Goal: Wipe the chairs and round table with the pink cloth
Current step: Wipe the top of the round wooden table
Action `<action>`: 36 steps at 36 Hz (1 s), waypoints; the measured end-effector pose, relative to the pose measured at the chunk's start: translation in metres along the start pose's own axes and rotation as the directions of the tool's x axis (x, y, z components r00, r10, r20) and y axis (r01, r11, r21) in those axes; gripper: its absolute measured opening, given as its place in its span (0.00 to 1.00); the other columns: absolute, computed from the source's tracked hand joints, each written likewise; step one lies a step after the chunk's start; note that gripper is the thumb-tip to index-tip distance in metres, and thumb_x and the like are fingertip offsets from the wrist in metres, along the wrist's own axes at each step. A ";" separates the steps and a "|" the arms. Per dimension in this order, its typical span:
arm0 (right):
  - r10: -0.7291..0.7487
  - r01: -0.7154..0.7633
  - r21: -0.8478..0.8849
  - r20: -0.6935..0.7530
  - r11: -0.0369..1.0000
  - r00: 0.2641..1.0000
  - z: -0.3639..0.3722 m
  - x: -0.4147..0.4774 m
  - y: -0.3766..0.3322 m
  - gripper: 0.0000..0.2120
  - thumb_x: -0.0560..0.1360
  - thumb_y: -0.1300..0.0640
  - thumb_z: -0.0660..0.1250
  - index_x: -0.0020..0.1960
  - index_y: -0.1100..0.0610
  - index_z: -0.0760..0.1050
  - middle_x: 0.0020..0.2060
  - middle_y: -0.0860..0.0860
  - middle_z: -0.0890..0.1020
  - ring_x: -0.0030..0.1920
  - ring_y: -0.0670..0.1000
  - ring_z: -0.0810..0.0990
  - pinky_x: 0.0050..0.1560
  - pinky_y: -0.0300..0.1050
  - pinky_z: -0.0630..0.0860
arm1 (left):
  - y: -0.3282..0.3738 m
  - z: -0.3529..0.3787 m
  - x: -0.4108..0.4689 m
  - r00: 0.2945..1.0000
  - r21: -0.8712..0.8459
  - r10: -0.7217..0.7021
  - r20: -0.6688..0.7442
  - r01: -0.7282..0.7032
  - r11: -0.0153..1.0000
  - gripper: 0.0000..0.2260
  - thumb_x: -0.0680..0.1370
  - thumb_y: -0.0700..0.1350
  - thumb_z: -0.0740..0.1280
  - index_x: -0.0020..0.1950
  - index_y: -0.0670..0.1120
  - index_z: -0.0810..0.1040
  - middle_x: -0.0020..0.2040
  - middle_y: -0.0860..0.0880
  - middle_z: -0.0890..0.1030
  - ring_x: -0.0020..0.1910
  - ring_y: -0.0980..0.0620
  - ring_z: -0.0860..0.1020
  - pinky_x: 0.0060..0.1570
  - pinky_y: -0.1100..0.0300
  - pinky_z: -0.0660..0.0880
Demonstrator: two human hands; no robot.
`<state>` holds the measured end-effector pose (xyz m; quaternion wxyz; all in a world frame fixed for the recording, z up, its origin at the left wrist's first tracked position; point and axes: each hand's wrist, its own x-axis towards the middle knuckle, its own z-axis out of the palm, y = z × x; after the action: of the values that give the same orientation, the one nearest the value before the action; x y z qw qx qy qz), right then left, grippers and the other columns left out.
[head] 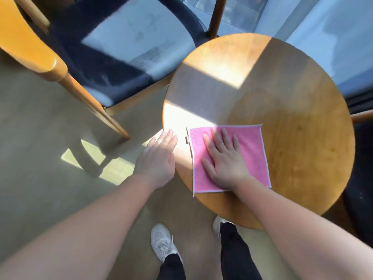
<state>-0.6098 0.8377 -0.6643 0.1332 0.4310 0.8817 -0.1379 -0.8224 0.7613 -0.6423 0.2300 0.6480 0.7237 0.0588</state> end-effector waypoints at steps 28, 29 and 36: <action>-0.037 0.032 -0.047 -0.109 0.998 0.993 -0.073 0.174 0.046 0.33 0.79 0.39 0.41 0.80 0.53 0.45 0.79 0.56 0.47 0.78 0.60 0.43 0.76 0.61 0.41 | 0.010 0.006 -0.004 0.990 -0.086 -0.132 -0.047 0.127 0.988 0.29 0.75 0.35 0.51 0.76 0.49 0.57 0.77 0.54 0.55 0.76 0.56 0.49 0.73 0.59 0.43; -0.038 0.035 -0.039 -0.101 0.999 0.994 -0.070 0.169 0.043 0.33 0.79 0.38 0.40 0.80 0.53 0.44 0.79 0.55 0.47 0.78 0.60 0.43 0.76 0.60 0.41 | 0.008 0.005 -0.007 0.992 -0.091 -0.115 -0.051 0.110 0.990 0.29 0.75 0.34 0.51 0.76 0.48 0.57 0.77 0.53 0.55 0.76 0.55 0.50 0.73 0.59 0.43; -0.179 0.179 -0.010 -0.083 0.984 0.980 -0.051 0.106 0.000 0.34 0.78 0.42 0.48 0.78 0.59 0.55 0.78 0.60 0.55 0.77 0.65 0.51 0.75 0.65 0.47 | -0.014 0.003 -0.035 0.969 -0.044 -0.232 -0.089 0.229 0.972 0.29 0.76 0.36 0.53 0.77 0.48 0.55 0.77 0.51 0.53 0.76 0.55 0.48 0.68 0.67 0.33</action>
<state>-0.6781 0.9327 -0.6548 0.0840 0.3553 0.9218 -0.1302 -0.8326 0.7252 -0.6413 0.2118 0.5522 0.8030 0.0741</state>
